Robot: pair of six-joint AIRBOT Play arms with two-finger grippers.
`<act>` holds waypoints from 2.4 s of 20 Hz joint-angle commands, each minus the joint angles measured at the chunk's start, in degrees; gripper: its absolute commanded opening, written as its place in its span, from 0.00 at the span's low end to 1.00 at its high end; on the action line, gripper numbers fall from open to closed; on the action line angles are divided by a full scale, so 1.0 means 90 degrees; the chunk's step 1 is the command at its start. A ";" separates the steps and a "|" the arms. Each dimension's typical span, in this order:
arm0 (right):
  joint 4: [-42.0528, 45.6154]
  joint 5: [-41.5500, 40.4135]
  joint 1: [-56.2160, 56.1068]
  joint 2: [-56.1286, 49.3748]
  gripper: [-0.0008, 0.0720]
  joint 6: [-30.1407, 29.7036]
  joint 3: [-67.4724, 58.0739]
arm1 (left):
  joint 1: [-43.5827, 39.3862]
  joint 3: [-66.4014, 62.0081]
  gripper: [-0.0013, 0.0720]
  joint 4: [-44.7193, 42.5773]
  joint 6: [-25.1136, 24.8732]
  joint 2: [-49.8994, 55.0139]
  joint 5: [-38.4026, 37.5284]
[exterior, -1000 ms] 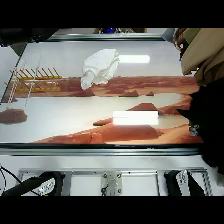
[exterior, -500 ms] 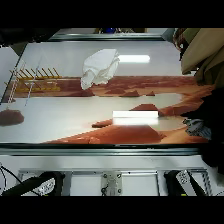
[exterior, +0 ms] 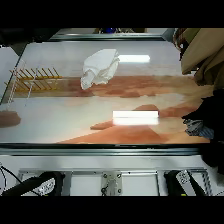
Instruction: Fold the clothes and pants, and hang the long-sleeved shirts on hangers.
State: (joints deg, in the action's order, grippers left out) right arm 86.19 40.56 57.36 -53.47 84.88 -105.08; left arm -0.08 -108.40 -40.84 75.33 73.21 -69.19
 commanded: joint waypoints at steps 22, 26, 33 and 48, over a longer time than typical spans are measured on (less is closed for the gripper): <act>0.0474 0.0410 0.0005 0.0119 0.04 0.0002 -0.0010 | -0.0005 -0.0002 0.04 -0.0002 -0.0015 0.0002 -0.0287; 0.0469 0.0109 0.0005 0.0238 0.04 0.0007 -0.0010 | -0.0005 -0.0002 0.04 -0.0002 -0.0015 0.0002 -0.0289; 0.0464 0.0039 0.0002 0.0413 0.04 0.0007 -0.0010 | -0.0005 -0.0002 0.04 -0.0002 -0.0012 0.0002 -0.0289; 0.0653 0.0214 0.0005 0.0357 0.04 0.0119 -0.0007 | -0.0005 -0.0002 0.04 -0.0005 -0.0015 0.0005 -0.0459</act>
State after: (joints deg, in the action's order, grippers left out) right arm 91.00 44.05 57.36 -49.78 85.95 -105.12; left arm -0.08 -108.40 -40.86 75.18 73.21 -72.51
